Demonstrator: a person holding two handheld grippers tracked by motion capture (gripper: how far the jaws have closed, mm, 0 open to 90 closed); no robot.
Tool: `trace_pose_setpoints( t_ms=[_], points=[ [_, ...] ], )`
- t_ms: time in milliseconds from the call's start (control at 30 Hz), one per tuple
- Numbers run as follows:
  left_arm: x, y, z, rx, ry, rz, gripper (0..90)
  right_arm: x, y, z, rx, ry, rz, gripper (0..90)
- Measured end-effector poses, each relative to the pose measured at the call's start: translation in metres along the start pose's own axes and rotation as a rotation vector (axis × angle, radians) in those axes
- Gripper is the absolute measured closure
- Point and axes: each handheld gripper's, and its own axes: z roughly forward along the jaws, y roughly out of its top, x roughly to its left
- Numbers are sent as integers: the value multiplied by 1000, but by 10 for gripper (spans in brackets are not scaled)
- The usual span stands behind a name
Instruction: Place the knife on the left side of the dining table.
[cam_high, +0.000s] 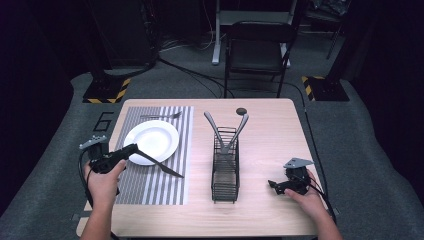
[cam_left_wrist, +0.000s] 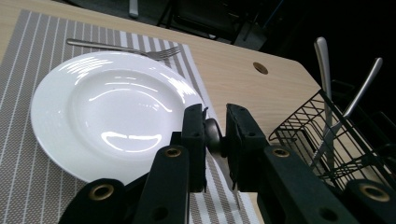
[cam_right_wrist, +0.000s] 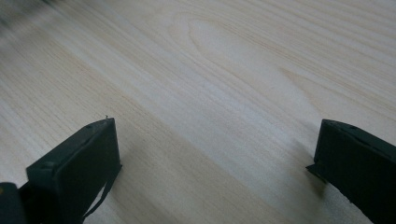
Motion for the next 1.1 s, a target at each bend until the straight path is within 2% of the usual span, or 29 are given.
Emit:
trace_pose_setpoints(
  t_ms=[333,467,800,867,1067,1100],
  points=[
    [19,-14,-4,-29,-3,-36,761,0,0,0,0,0,0,0],
    [27,-21,-5,-24,19,-47,744,0,0,0,0,0,0,0],
    [46,-39,0,-71,54,-150,726,0,0,0,0,0,0,0],
    [50,-42,1,-82,59,-156,724,0,0,0,0,0,0,0],
    [58,-50,5,-97,76,-215,721,0,0,0,0,1,0,0],
    [59,-51,5,-96,79,-213,720,0,0,0,0,0,1,0]
  ],
)
